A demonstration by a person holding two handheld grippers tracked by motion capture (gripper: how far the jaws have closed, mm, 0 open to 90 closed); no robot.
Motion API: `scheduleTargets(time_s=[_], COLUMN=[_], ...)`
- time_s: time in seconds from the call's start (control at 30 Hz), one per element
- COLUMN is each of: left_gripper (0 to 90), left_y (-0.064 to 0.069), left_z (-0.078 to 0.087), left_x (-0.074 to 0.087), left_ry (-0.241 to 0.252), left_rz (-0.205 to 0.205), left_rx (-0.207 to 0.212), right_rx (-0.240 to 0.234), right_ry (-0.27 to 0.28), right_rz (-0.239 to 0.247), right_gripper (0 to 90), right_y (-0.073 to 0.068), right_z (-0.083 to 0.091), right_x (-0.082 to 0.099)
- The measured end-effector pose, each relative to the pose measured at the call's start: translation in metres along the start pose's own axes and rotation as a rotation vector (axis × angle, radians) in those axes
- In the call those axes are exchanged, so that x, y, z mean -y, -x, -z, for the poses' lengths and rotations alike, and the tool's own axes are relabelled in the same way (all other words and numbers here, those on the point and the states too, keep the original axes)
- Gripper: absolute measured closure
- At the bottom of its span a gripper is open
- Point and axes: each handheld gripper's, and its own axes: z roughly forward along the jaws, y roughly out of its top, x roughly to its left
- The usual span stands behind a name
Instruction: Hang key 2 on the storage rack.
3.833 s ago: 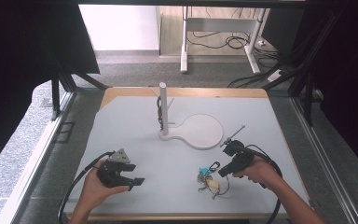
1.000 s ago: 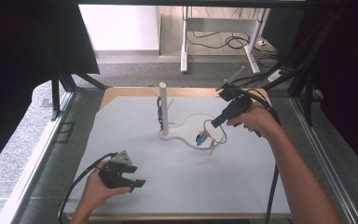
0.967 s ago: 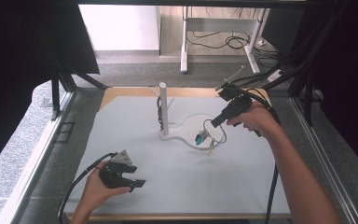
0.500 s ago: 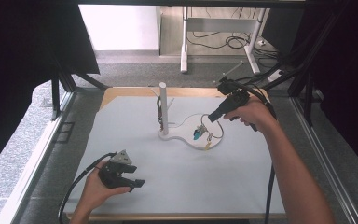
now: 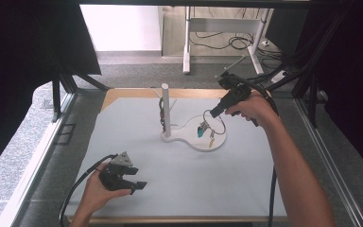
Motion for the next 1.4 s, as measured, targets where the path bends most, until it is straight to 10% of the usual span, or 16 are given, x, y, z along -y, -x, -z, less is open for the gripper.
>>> scheduleTargets(time_s=[1.4], left_gripper=[36.3], left_y=[0.001], left_z=[0.004], left_x=[-0.001], left_ry=[0.03], left_rz=[-0.006], left_rx=[0.015], right_rx=[-0.001], right_ry=[0.01], right_rz=[-0.016], right_gripper=[87.1], right_y=[0.012], right_z=[-0.023], right_x=[-0.049])
